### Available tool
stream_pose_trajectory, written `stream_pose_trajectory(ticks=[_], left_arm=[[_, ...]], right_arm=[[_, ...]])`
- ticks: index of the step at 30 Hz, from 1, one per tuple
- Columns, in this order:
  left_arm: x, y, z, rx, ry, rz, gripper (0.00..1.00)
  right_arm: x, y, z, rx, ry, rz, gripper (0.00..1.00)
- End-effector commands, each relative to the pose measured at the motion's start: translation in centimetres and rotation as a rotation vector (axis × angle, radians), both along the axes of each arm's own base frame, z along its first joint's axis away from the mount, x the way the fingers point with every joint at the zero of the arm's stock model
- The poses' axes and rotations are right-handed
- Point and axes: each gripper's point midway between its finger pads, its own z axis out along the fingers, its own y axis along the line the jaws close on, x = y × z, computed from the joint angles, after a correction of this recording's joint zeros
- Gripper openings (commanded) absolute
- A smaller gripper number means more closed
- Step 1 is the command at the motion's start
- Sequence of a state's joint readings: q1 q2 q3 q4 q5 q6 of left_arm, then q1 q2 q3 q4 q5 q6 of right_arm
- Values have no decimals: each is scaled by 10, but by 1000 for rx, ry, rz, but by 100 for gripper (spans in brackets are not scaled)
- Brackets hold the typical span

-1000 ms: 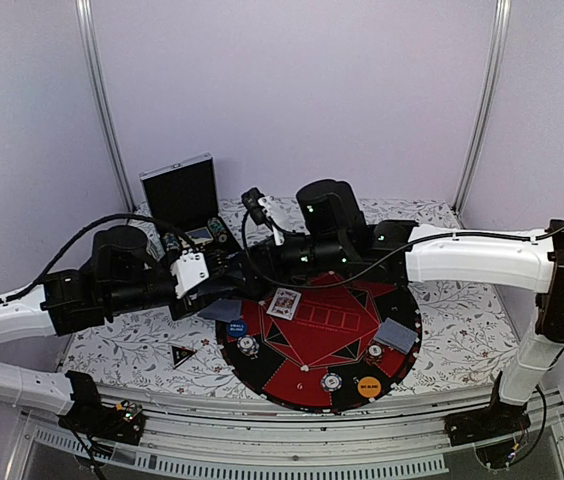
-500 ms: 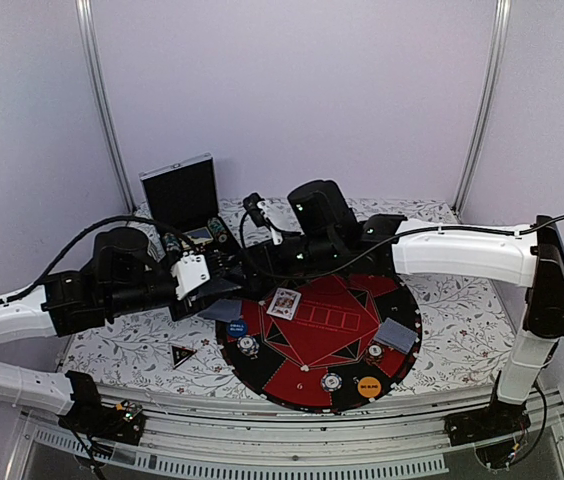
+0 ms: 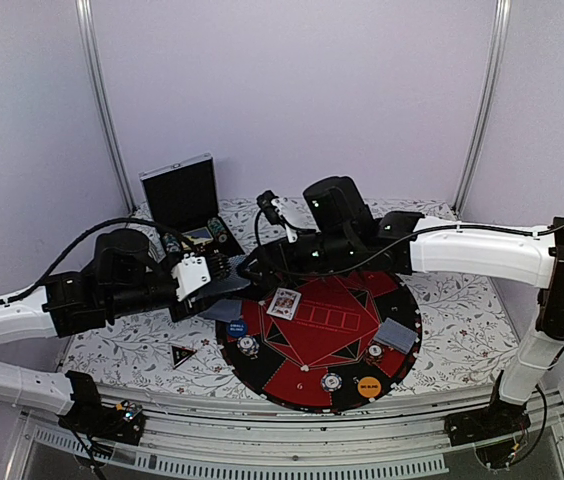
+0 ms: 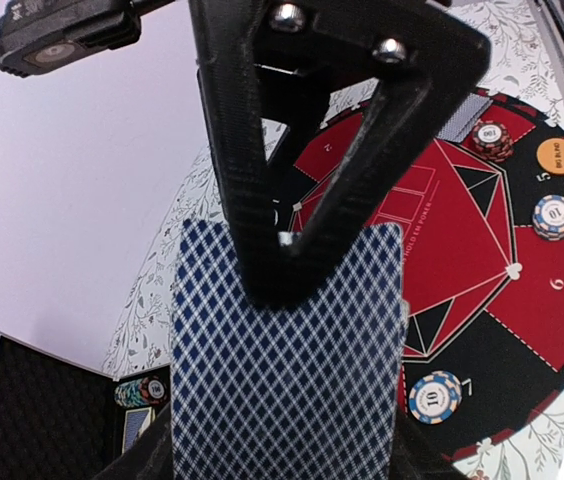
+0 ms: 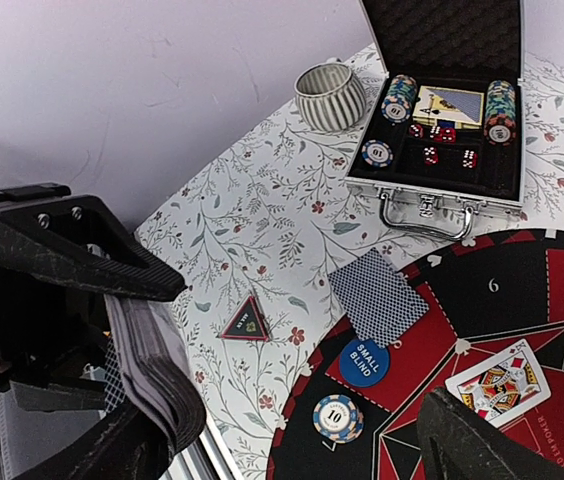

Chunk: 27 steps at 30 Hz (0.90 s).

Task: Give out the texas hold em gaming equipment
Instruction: Pick up the poker card from the face-down deck piles.

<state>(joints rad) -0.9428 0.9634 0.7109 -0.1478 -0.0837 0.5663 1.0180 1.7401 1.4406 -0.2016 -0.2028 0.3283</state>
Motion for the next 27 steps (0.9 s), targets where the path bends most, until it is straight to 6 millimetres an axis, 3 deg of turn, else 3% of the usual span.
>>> stream_pose_trajectory(ticks=[1,5,13,20,27], left_arm=[[-1,-4,6,-21,-21,-5,53],[-1,-4,6,-22,-21,-6,53],[-1,-4,5,-20,-20,-5,53],[0,-5,5,-17,-18,-4,53],[0,-4,5,-18,-20,-1,53]], right_arm=[[-6,3,9,14,18,54,87],[-7,2,12,15,18,58,76],[-3,-6,12,-19,11,24,76],[-18,28,12,11,24,145,85],[-6,40,-6,-25,26,122,88]])
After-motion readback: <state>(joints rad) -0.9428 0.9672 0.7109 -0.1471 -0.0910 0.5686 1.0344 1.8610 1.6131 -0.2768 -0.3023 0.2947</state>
